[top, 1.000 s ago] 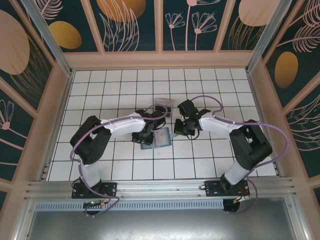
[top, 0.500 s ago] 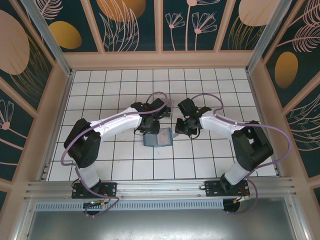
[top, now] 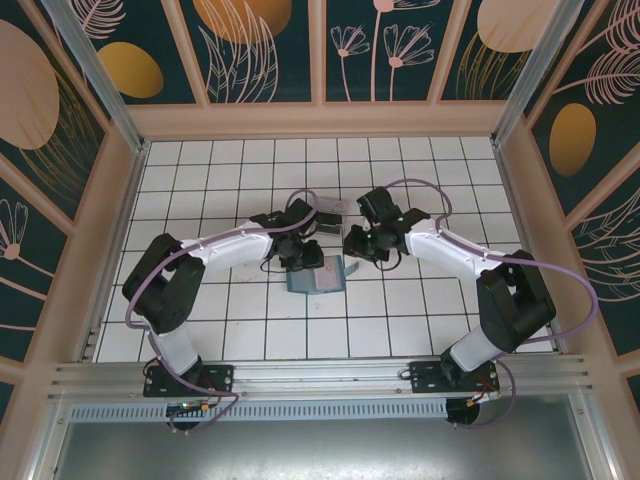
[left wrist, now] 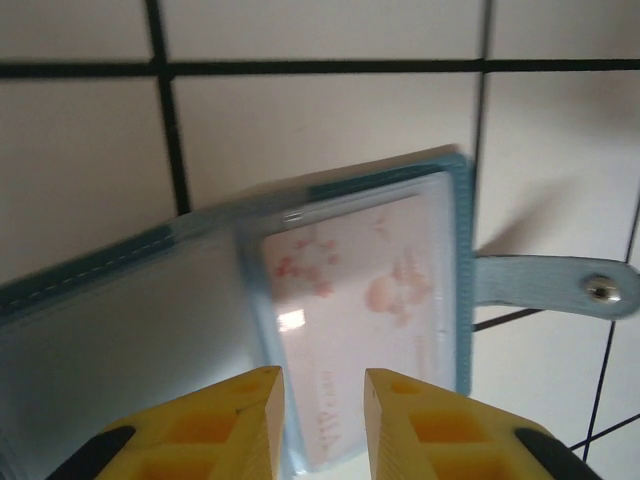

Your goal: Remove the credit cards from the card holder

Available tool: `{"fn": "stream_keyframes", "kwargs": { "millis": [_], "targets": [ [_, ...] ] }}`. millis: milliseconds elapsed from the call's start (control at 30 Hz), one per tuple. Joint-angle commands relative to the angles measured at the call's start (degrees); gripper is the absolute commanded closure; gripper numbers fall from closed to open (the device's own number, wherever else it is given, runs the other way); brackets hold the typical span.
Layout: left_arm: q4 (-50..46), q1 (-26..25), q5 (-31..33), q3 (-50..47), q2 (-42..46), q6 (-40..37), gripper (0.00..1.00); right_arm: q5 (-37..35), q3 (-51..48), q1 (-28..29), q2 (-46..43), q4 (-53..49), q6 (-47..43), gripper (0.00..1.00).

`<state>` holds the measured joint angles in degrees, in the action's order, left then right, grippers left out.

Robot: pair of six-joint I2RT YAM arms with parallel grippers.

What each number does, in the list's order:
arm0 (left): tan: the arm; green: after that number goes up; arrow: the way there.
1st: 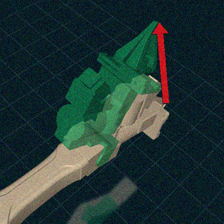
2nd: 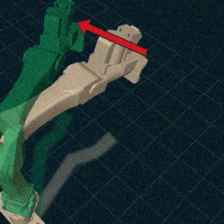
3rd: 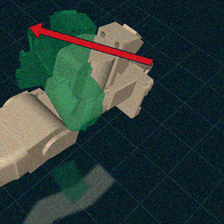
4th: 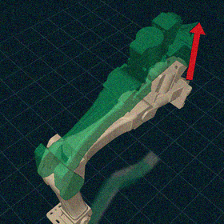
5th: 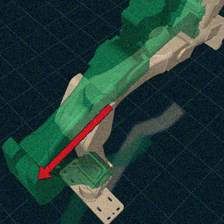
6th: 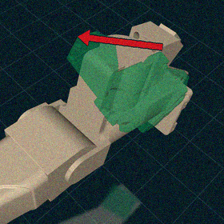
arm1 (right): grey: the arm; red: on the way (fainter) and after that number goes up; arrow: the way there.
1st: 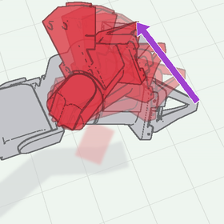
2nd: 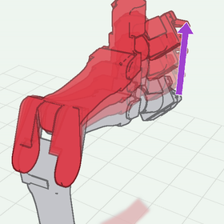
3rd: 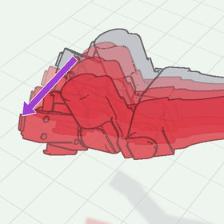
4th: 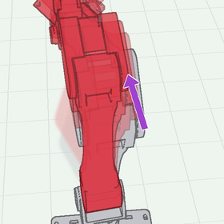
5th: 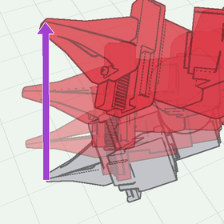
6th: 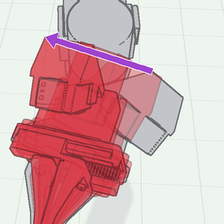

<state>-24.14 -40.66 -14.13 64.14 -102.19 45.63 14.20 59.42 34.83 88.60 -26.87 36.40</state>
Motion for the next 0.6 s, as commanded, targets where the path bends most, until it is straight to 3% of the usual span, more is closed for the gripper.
{"fn": "stream_keyframes", "kwargs": {
  "millis": [0,567],
  "targets": [
    [8.90,0.28,-6.14,-1.91,2.13,3.85,0.71,6.53,-0.15,0.50,1.84,5.75,1.48,0.72],
    [8.23,0.42,-1.74,-4.46,0.31,3.28,0.71,4.93,-3.12,1.17,12.71,8.17,-0.57,0.73]
  ]
}}
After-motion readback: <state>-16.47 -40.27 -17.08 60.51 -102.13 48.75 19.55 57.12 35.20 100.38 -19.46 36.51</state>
